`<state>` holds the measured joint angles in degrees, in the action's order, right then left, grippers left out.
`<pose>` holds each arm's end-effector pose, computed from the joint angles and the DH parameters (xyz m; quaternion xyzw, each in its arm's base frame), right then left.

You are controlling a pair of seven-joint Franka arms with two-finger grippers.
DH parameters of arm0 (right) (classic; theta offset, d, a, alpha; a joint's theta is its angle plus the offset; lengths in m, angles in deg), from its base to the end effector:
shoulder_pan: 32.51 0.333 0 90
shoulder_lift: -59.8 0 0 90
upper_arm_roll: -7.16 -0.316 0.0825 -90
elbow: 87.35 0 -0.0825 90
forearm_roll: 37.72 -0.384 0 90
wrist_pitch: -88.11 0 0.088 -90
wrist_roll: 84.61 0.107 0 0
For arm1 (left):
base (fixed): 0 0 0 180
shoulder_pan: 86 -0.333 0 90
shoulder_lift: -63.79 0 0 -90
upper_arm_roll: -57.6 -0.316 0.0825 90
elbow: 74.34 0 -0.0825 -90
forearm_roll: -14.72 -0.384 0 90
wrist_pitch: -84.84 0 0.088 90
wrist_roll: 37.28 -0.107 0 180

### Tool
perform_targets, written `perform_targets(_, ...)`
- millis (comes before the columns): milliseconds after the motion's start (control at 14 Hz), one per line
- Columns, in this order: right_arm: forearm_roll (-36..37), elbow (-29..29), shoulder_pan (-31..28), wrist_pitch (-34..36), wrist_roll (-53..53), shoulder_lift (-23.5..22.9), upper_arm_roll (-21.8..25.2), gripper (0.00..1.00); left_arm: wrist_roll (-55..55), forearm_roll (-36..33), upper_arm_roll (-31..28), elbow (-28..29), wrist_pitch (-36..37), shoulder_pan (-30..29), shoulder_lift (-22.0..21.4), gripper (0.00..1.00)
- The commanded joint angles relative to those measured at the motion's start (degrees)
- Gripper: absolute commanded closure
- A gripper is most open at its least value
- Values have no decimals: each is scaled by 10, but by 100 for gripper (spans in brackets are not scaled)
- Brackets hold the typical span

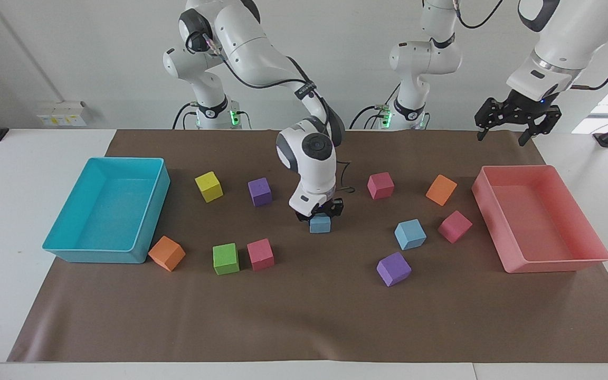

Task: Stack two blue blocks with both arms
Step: 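Set the light blue cube down at center and open the right gripper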

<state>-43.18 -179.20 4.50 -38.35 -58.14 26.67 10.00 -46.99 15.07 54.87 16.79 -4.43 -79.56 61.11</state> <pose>0.5703 0.3965 0.2957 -0.9986 -0.0436 0.0011 0.0285 0.5377 -0.0349 0.6396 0.9931 -0.1169 0.0073 0.0038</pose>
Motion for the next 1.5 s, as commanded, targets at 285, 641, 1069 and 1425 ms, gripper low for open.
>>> perform_targets(285,-2,-10,-5,-5,10,23,-2,0,0,5,-3,17,-13,2,-12,0)
perform_targets(641,-4,-10,-11,6,10,76,1,0,0,5,-3,17,-17,2,-12,0)
perform_targets(1069,-94,-14,-66,88,-5,169,-2,0,0,5,-2,17,-18,2,-12,0)
perform_targets(1425,-253,-32,-138,94,-182,189,0,0,3,5,-2,19,-41,2,-5,0)
